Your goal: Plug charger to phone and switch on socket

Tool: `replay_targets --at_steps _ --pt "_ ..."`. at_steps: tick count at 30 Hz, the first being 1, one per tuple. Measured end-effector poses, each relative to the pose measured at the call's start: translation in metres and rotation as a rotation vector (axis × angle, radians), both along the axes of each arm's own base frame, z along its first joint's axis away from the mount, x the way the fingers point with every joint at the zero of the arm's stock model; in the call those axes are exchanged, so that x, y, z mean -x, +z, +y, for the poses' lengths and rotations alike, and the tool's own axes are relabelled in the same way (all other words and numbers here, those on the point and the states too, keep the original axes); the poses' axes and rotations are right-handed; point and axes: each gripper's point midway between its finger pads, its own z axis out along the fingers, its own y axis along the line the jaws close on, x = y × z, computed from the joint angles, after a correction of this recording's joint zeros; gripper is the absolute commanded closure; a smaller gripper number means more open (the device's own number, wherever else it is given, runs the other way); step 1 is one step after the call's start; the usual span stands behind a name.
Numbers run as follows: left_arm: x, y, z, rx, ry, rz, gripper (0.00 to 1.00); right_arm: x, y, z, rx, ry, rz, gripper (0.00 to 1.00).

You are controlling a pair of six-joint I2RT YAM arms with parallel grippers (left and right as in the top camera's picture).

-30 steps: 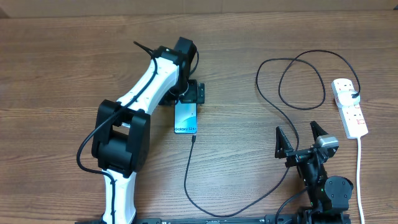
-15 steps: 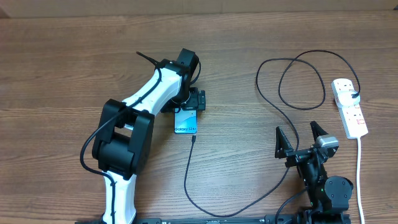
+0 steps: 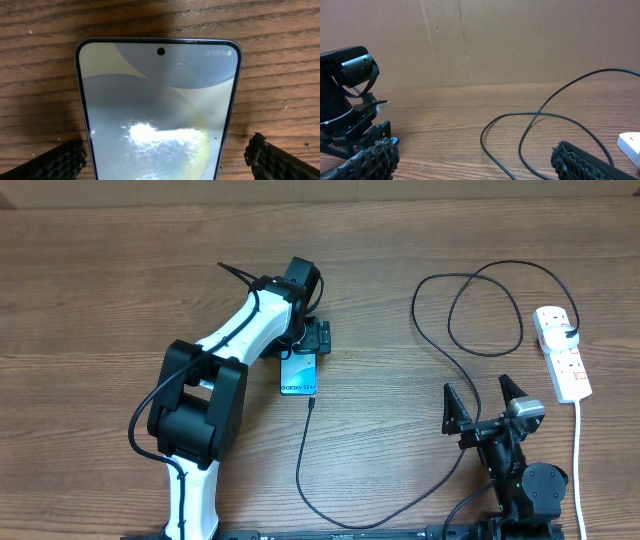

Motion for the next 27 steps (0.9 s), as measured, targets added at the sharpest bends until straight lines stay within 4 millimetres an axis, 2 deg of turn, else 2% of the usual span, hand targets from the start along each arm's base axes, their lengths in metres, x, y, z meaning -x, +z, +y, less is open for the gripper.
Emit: replay_targets --at_steps 27 --pt "0.007 -0.0016 0.0046 -0.034 0.007 0.021 0.0 0.0 -0.0001 0.0 0.0 0.0 0.0 0.0"
